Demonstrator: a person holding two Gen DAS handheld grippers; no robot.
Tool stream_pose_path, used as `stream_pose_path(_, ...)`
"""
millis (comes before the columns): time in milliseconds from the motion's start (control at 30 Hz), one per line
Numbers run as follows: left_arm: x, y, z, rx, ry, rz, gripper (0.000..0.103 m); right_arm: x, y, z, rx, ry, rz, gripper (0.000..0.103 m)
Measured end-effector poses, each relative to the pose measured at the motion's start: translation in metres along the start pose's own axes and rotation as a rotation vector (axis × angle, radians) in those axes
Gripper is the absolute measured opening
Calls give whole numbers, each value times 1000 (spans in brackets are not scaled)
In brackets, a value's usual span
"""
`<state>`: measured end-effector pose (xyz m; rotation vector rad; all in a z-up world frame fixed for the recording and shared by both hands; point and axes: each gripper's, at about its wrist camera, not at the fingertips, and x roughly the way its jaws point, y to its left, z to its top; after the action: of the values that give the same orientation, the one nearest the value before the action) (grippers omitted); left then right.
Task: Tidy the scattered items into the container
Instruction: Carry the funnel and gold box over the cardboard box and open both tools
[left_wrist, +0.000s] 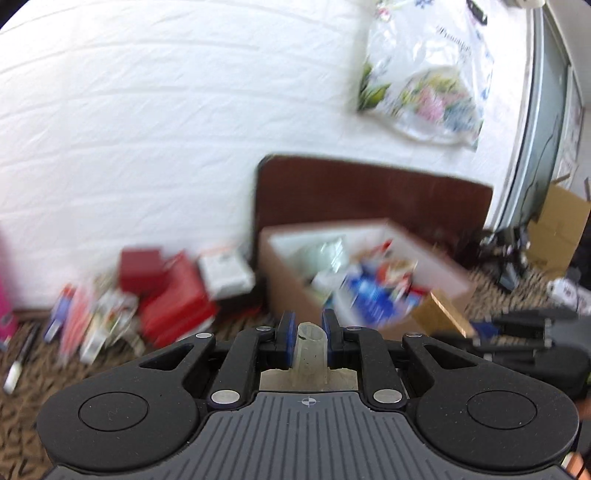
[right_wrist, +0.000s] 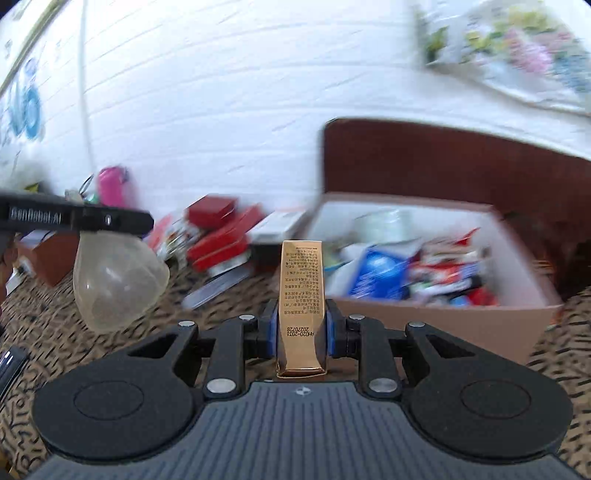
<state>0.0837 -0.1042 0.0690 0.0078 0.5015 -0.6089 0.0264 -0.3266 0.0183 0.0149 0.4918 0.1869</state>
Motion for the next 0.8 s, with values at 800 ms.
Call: stream_pose_path(800, 227, -25, 87, -12, 37, 19, 13, 100, -164, 31, 129, 66, -200, 27)
